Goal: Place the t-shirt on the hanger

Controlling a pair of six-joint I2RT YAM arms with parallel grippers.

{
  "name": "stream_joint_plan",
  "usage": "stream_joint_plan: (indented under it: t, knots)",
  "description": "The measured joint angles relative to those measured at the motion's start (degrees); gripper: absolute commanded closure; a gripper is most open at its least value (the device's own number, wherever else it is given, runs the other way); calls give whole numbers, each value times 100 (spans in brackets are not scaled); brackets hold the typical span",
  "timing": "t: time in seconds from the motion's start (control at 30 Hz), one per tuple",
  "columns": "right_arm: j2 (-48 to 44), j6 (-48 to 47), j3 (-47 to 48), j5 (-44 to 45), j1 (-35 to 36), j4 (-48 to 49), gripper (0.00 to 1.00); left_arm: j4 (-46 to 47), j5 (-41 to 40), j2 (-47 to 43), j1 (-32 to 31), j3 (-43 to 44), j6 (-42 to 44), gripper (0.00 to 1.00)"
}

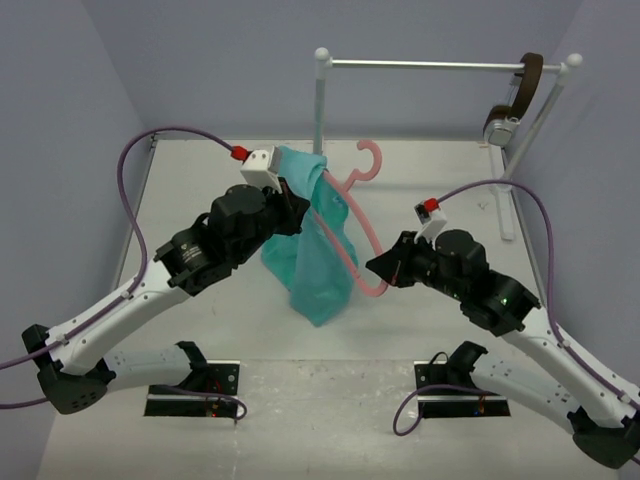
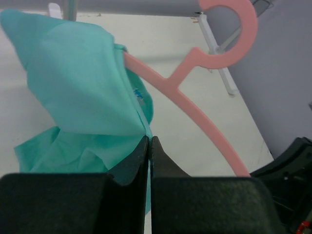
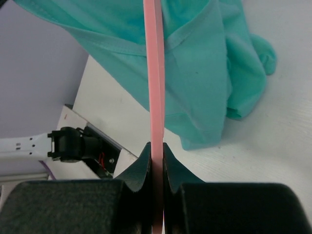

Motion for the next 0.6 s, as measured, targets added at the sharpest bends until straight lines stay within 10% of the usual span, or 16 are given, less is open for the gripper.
stream_joint_plan:
  t: [0.37,0.6]
  knots:
    - [879,-1130,311,-2052,549,1798,100,-117,298,-410,-642,286,201,100]
    - [310,-1090,-345,-1220,571,2575,100,-762,-49,-695,-651,714,268,100]
